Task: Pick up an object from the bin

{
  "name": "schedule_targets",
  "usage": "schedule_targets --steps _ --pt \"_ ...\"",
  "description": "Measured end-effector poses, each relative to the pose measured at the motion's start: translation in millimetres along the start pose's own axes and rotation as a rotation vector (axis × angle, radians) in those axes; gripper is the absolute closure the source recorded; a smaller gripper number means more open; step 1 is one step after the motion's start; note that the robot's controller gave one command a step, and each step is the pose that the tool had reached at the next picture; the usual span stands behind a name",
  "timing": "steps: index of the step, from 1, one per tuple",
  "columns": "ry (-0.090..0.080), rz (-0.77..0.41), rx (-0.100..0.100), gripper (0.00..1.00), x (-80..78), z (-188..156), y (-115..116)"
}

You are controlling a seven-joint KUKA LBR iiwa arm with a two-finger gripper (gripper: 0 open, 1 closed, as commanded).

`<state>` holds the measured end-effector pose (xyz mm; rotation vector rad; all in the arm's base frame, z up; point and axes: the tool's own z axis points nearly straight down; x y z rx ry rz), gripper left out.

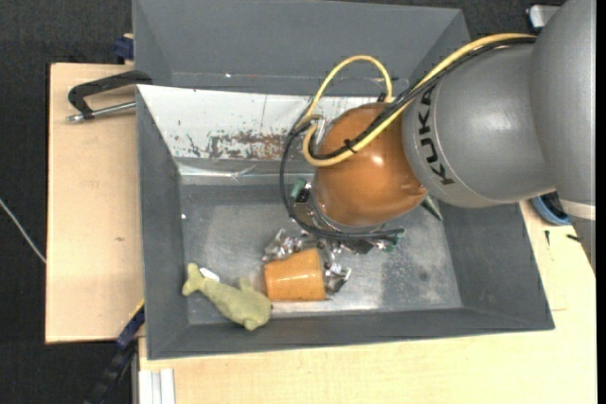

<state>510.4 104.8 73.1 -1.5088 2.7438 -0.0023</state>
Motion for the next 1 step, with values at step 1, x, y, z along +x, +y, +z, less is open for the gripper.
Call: schedule_targets --steps 1 --pt "-0.003 -0.024 0.003 1.00 -9.4 -177.4 -0.3"
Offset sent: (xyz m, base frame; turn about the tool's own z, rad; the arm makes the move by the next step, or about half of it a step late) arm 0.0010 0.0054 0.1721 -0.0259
